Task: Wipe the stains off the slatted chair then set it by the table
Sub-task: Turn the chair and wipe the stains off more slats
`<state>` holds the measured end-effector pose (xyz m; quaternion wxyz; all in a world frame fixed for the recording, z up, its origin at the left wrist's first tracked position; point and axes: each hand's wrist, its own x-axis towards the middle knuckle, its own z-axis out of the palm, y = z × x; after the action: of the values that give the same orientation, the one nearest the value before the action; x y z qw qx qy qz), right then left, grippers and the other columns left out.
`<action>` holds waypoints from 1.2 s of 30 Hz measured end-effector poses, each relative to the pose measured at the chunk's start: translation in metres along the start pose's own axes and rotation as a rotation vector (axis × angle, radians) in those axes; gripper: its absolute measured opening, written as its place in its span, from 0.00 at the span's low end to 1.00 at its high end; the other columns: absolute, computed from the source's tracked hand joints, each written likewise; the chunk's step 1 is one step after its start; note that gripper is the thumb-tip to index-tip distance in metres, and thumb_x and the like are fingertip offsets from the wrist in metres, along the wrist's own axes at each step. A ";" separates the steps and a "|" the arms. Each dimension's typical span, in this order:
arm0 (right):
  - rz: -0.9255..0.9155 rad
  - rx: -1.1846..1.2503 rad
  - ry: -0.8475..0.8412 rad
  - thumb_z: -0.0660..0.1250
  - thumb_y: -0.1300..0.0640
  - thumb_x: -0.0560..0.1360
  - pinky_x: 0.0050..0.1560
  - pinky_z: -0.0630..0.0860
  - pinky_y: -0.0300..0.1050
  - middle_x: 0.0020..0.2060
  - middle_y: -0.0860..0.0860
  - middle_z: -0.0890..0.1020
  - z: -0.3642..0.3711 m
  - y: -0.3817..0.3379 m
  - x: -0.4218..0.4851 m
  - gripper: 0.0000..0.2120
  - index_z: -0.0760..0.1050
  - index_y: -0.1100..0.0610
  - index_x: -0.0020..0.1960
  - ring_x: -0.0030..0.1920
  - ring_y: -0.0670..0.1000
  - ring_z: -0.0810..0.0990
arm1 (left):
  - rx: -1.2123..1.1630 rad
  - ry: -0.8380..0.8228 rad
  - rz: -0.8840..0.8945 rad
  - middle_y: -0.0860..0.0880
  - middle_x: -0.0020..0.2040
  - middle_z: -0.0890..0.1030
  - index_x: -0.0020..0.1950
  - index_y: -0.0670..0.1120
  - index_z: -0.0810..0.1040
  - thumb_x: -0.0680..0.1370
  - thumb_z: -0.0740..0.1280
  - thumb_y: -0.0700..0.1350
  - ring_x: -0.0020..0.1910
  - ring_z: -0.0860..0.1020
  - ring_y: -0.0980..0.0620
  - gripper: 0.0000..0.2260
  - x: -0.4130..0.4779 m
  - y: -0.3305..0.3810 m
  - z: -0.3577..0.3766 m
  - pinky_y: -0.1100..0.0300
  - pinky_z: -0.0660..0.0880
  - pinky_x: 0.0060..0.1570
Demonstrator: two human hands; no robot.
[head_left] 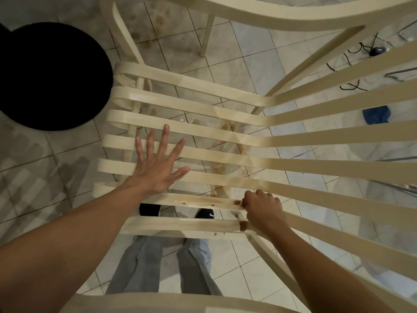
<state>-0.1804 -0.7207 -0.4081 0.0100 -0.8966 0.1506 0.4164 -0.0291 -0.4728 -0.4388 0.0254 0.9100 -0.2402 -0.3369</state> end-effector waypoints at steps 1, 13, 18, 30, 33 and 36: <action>-0.020 0.047 -0.010 0.62 0.55 0.80 0.51 0.70 0.49 0.55 0.50 0.78 -0.002 0.002 0.003 0.09 0.74 0.49 0.59 0.57 0.56 0.78 | 0.000 0.000 0.004 0.50 0.70 0.17 0.77 0.63 0.30 0.77 0.46 0.72 0.74 0.27 0.36 0.35 0.000 0.000 0.000 0.34 0.27 0.68; -0.227 0.367 -0.104 0.59 0.54 0.79 0.50 0.74 0.52 0.47 0.47 0.76 0.005 -0.010 0.009 0.05 0.70 0.44 0.49 0.47 0.54 0.76 | 0.011 0.029 0.010 0.49 0.71 0.18 0.76 0.63 0.30 0.77 0.46 0.72 0.76 0.30 0.36 0.35 0.000 -0.001 0.003 0.34 0.27 0.67; -0.276 0.369 -0.005 0.58 0.51 0.82 0.53 0.70 0.49 0.54 0.50 0.76 0.013 -0.035 0.007 0.08 0.71 0.47 0.60 0.52 0.55 0.74 | 0.018 0.031 0.006 0.49 0.71 0.17 0.76 0.63 0.29 0.77 0.45 0.72 0.76 0.30 0.35 0.35 0.001 0.000 0.004 0.33 0.28 0.68; -0.238 -0.107 -0.108 0.57 0.44 0.82 0.57 0.70 0.53 0.60 0.54 0.75 0.002 0.014 0.006 0.17 0.62 0.51 0.68 0.58 0.59 0.77 | 0.022 0.030 0.004 0.50 0.70 0.17 0.76 0.63 0.29 0.77 0.45 0.72 0.76 0.30 0.35 0.35 -0.001 0.000 0.003 0.34 0.28 0.68; -0.179 -0.235 -0.120 0.69 0.46 0.77 0.54 0.72 0.53 0.60 0.55 0.75 0.002 0.000 0.005 0.26 0.62 0.54 0.67 0.58 0.60 0.78 | 0.022 0.034 0.004 0.49 0.71 0.17 0.76 0.63 0.30 0.77 0.45 0.72 0.76 0.31 0.35 0.35 0.000 0.000 0.003 0.33 0.28 0.68; -0.181 -0.167 -0.121 0.75 0.53 0.71 0.56 0.72 0.54 0.58 0.57 0.73 0.007 -0.010 0.004 0.29 0.63 0.55 0.66 0.57 0.62 0.76 | 0.023 0.038 0.004 0.49 0.71 0.17 0.77 0.63 0.30 0.77 0.45 0.72 0.76 0.31 0.35 0.35 0.000 -0.001 0.003 0.33 0.28 0.68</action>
<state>-0.1801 -0.7112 -0.4168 -0.0180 -0.8774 0.0330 0.4783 -0.0308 -0.4715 -0.4415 0.0202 0.9159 -0.2455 -0.3169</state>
